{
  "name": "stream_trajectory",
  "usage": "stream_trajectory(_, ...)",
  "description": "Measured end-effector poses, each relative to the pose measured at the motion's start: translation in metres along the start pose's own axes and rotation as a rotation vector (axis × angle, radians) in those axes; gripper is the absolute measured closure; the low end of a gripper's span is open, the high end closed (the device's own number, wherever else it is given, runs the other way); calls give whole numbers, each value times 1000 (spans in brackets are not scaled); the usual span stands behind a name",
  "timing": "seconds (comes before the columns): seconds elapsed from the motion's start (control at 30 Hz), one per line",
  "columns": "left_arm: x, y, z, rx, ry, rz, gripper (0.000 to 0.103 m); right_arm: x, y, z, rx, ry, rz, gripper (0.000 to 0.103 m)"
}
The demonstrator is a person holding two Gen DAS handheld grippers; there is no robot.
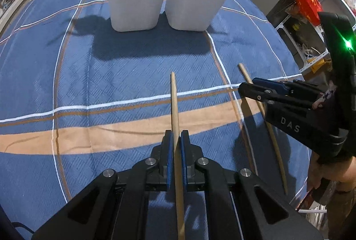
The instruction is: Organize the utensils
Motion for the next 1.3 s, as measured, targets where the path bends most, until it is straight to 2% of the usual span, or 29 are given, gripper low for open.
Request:
stream_trajectory(0.07,1,-2,0,-3,4,-4,97,0,0,-1,4,-3,-11,95)
stream_trajectory(0.23,1,-5,0,-8,5,-14,97,-5,3,-12,77,-72,-27,96)
stream_trajectory(0.57,-49,3,4,-67,57,-177,98,-62,16,-23,131,-154,-173,96)
stream_trajectory(0.83,-92,19,-7,-41,4,-273,98,-104,37,-20,159,-229,-256,96)
stream_trajectory(1.03,-115,27,-25,3,-48,-331,98,-125,47,-16,151,-251,-298,96)
stream_trajectory(1.3,-136,39,-36,15,-56,-380,98,-146,61,-18,158,-278,-337,96)
Point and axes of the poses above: each gripper's, at about its wrist camera, not at the fingertips, and x roughly the way its jaws point, z to its left, y to its underside, the point moved 2 cm from there along x, roughly the way its jaws point, and after that the axes turned 15 degrees about x, right-handed, at the moved point
